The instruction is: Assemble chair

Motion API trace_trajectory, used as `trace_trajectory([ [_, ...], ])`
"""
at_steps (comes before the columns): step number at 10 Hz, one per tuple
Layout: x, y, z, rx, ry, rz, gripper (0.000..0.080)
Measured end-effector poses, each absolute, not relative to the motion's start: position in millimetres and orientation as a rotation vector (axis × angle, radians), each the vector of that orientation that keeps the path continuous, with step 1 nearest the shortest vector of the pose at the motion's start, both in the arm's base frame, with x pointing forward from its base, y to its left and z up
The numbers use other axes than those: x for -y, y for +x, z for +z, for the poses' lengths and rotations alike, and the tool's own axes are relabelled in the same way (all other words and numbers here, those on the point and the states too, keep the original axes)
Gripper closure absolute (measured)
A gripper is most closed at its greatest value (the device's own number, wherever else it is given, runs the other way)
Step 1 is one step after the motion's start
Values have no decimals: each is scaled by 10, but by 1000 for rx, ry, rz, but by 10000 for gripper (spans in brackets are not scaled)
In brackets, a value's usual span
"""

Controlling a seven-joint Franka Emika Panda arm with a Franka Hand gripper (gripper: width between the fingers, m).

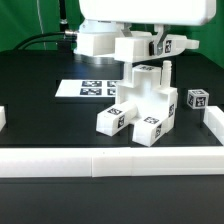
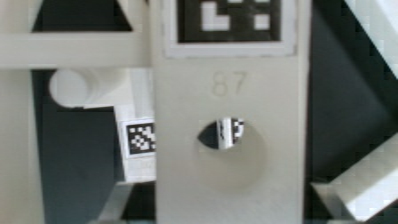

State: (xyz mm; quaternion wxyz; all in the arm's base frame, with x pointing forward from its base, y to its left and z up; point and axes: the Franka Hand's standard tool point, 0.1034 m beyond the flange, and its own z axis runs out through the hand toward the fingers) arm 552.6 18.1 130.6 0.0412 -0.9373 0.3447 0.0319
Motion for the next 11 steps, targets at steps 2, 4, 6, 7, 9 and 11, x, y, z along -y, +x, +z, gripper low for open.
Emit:
trace_trajectory([
  [2, -190, 5524, 1297, -1052, -2871, 100, 515],
  [4, -259, 5525, 1283, -1038, -2878, 99, 515],
  [6, -363, 5578, 1238, -1011, -2892, 92, 515],
  [7, -386, 5596, 1229, -1007, -2893, 85, 515],
  [9, -397, 5595, 1228, -1001, -2895, 85, 515],
  [11, -405, 5592, 1228, -999, -2895, 79, 515],
])
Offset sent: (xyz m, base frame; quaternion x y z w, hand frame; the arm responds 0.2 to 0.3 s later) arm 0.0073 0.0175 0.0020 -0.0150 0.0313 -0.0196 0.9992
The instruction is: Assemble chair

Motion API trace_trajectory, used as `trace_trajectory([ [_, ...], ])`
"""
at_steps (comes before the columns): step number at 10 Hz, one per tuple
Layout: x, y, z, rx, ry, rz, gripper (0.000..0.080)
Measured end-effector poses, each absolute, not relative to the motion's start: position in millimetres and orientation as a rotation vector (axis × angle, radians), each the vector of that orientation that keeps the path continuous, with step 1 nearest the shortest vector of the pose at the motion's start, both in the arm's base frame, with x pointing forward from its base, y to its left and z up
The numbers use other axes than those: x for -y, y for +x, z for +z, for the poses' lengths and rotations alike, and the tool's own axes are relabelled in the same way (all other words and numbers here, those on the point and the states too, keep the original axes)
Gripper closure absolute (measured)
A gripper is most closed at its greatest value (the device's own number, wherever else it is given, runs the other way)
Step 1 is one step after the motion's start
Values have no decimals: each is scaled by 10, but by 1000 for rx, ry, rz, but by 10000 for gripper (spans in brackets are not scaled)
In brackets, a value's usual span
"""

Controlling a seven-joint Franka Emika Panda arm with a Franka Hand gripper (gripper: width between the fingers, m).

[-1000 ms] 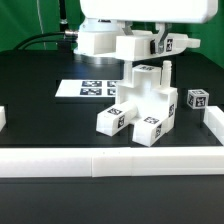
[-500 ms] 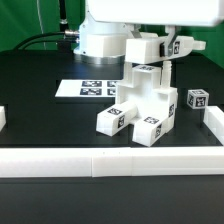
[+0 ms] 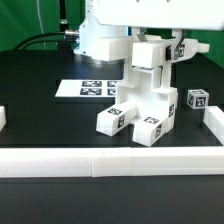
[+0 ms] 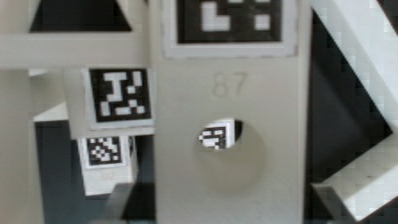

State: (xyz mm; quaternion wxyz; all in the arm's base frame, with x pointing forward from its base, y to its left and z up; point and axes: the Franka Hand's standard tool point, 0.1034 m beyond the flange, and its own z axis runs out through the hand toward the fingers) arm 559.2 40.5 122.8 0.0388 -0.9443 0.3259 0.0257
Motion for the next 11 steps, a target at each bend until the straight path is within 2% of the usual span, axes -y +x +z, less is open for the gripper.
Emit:
trace_trajectory([
  [7, -442, 5536, 1208, -985, -2895, 37, 515],
  [11, -506, 5546, 1078, -968, -2912, 40, 515],
])
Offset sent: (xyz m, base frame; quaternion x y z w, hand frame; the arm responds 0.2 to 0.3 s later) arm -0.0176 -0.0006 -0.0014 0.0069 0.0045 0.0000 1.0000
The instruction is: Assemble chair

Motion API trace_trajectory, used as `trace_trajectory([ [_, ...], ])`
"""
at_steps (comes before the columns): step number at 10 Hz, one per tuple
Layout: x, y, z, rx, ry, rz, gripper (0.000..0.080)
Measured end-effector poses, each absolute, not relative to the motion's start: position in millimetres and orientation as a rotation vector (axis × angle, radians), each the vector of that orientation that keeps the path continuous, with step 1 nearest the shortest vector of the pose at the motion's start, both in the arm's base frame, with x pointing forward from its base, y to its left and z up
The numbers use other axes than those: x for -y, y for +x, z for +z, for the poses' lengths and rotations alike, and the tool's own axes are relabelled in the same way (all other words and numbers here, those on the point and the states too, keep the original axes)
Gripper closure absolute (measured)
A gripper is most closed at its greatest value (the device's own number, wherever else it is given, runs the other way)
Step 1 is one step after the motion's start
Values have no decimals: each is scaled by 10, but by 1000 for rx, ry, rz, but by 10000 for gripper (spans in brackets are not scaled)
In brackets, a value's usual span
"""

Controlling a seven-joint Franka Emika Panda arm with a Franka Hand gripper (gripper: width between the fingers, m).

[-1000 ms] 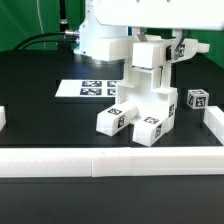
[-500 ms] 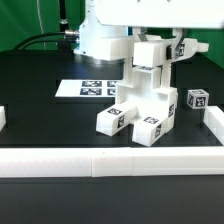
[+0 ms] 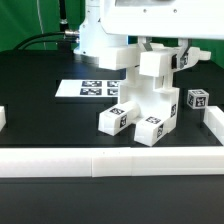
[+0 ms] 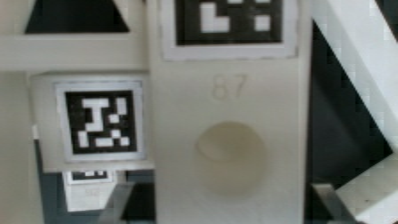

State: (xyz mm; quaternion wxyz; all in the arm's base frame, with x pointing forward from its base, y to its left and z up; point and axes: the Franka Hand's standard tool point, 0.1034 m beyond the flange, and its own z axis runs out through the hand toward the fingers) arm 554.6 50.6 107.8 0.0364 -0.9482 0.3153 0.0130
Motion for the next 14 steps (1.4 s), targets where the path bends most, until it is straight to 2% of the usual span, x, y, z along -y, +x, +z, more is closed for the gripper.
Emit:
trace_trajectory([
  [3, -469, 5566, 1061, -927, -2923, 18, 515],
  [5, -475, 5591, 978, -922, -2930, -11, 515],
  [14, -520, 5695, 998, -864, -2945, -105, 515],
])
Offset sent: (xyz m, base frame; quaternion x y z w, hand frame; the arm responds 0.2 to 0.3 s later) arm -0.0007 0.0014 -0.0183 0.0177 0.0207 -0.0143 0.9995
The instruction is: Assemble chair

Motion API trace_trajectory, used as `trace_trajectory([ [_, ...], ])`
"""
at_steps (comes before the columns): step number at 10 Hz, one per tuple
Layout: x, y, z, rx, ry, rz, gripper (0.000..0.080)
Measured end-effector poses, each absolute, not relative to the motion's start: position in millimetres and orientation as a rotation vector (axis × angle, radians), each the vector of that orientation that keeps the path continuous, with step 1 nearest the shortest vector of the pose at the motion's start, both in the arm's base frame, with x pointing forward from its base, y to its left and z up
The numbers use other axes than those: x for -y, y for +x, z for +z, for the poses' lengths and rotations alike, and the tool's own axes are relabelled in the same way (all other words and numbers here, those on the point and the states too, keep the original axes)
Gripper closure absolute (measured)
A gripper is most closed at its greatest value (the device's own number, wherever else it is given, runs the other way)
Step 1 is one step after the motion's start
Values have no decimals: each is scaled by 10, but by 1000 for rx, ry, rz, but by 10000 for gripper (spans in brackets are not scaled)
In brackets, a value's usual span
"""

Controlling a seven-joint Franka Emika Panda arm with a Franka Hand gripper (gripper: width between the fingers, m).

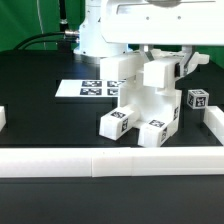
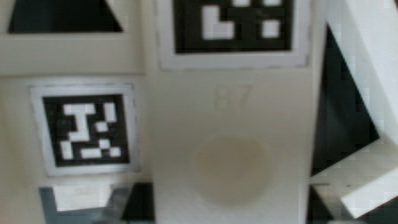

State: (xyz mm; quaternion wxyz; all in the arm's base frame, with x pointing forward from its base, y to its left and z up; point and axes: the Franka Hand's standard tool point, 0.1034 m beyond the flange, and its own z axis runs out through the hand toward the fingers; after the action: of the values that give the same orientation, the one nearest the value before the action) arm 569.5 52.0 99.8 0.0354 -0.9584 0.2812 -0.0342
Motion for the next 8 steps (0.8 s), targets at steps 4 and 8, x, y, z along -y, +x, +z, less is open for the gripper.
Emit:
trace_trajectory([
  [4, -516, 5703, 999, -858, -2945, -110, 332],
  [8, -442, 5690, 942, -837, -2956, -101, 155],
])
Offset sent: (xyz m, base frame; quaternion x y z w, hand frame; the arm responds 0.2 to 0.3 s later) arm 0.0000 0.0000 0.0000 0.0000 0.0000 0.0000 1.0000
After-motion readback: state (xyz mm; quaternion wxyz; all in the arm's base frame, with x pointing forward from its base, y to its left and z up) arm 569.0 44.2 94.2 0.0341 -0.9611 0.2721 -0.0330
